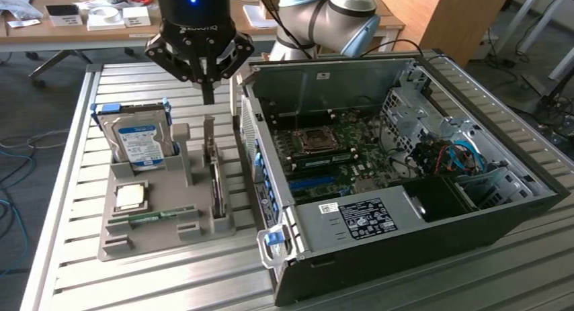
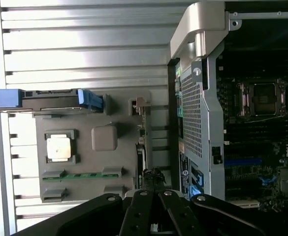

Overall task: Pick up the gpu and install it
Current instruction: 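Reach for the gpu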

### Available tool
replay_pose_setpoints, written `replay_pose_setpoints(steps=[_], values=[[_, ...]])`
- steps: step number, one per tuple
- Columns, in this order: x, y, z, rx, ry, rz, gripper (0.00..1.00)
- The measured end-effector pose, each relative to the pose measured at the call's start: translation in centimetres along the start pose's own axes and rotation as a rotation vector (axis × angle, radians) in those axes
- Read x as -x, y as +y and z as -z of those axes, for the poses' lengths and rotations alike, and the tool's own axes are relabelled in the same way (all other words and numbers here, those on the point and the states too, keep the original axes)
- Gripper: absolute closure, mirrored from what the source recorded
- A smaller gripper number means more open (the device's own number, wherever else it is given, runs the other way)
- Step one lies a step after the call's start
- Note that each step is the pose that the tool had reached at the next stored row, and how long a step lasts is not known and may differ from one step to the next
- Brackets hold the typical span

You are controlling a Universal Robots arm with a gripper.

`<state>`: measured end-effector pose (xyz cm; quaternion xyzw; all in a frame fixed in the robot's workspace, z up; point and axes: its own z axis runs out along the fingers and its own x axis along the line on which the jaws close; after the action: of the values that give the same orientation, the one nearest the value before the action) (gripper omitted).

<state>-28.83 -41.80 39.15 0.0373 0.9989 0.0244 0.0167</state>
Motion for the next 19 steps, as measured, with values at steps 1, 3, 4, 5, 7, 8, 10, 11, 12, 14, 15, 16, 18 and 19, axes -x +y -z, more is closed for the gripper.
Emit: replay_pose_setpoints(steps=[1, 3, 4, 5, 7, 8, 10, 11, 12, 14, 15, 16, 18, 19], values=[[0.0, -0.15, 0.01, -0.0004, 0.0, 0.0, 0.89], [-0.1, -0.45, 0.01, -0.0011, -0.0001, 0.0, 0.89], [-0.1, -0.61, 0.02, -0.0015, -0.0001, 0.0, 0.89], [-0.1, -0.77, 0.02, -0.0019, -0.0001, 0.0, 0.89], [-0.2, -1.1, 0.03, -0.0025, -0.0002, 0.0, 0.89], [-0.2, -1.27, 0.03, -0.0027, -0.0001, 0.0, 0.89], [-0.2, -1.6, 0.03, -0.0032, -0.0002, 0.0, 0.89], [-0.2, -1.75, 0.03, -0.0034, -0.0002, 0.0, 0.89], [-0.3, -1.88, 0.03, -0.0037, -0.0003, 0.0, 0.89], [-0.3, -2.03, 0.03, -0.0049, -0.0002, 0.0, 0.89], [-0.3, -2.04, 0.02, -0.0049, -0.0004, 0.0, 0.89], [-0.3, -2.04, 0.02, -0.0049, -0.0004, 0.0, 0.89], [-0.3, -2.07, 0.02, -0.005, -0.0004, 0.0, 0.89], [-0.3, -2.14, 0.02, -0.0051, -0.0003, 0.0, 0.89]])
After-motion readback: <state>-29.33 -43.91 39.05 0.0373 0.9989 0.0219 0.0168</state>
